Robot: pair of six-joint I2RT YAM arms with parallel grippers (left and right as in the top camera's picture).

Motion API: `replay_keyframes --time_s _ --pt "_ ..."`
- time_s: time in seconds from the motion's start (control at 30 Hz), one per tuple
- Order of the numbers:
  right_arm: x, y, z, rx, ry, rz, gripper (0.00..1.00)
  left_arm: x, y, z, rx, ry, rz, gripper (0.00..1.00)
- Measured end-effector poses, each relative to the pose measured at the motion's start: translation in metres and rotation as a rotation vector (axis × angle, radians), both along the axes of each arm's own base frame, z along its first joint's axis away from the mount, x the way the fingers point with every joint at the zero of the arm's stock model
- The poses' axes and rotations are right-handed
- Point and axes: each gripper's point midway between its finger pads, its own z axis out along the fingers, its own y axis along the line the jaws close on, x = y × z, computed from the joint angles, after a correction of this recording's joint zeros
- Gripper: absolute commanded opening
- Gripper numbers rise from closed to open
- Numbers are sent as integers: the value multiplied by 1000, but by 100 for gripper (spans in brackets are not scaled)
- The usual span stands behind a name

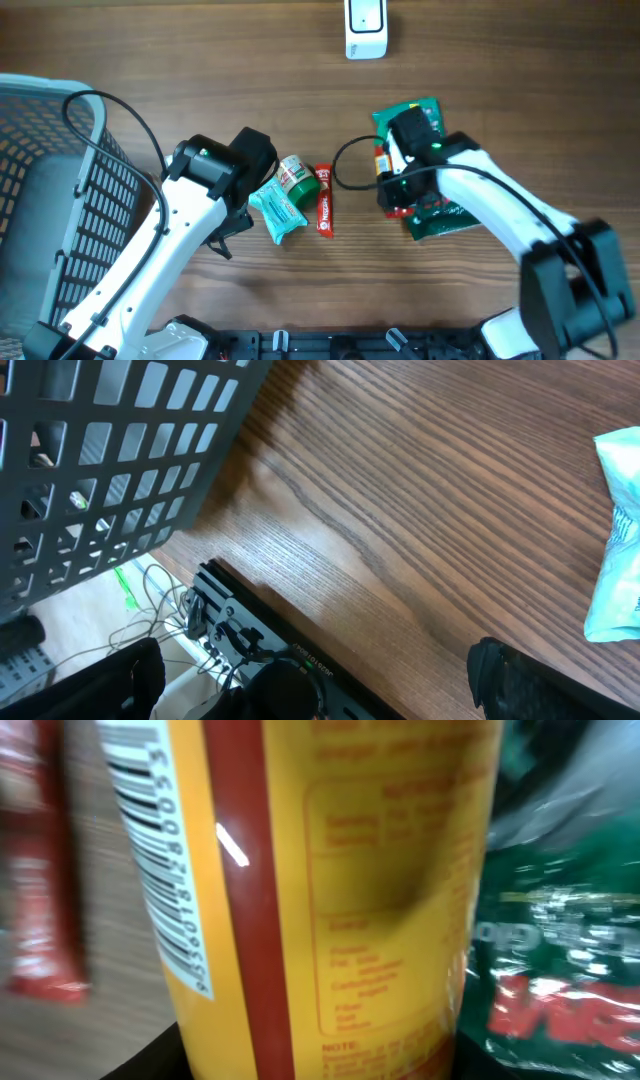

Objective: Scan the item barcode

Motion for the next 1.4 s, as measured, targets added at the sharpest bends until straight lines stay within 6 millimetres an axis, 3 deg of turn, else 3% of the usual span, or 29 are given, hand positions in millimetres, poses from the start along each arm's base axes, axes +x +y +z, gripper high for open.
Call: replay_keyframes --time_s 0.07,0.17,0.23,0.27,0.33,0.37,0.57,0.77,0.93,1.03,1.17,1.3,1.4 --pt "-3 -3 -13 -60 20 -13 36 0 0 0 0 0 0 100" --pt "-2 -6 -15 -118 -2 -21 52 0 0 0 0 0 0 100" --pt "-2 -9 -15 -142 -8 -27 69 0 0 0 0 0 0 100" --pt "-3 -10 -14 -153 -1 -26 82 0 0 0 0 0 0 100" --pt "-5 -11 -6 -160 20 -34 90 0 0 0 0 0 0 100" --pt "-3 -9 -2 -156 18 -38 100 0 0 0 0 0 0 100" --pt "20 7 63 -113 -8 -79 100 0 0 0 0 0 0 100" --pt "23 10 71 31 51 -77 100 0 0 0 0 0 0 100" --pt "40 -19 73 146 36 5 100 0 0 0 0 0 0 100" --pt "31 -27 65 230 64 66 100 0 0 0 0 0 0 100" --pt "22 -16 46 275 66 141 100 0 0 0 0 0 0 100" --pt "20 -16 18 244 119 141 99 0 0 0 0 0 0 100" --pt "12 -18 -16 226 229 124 90 0 0 0 0 0 0 100"
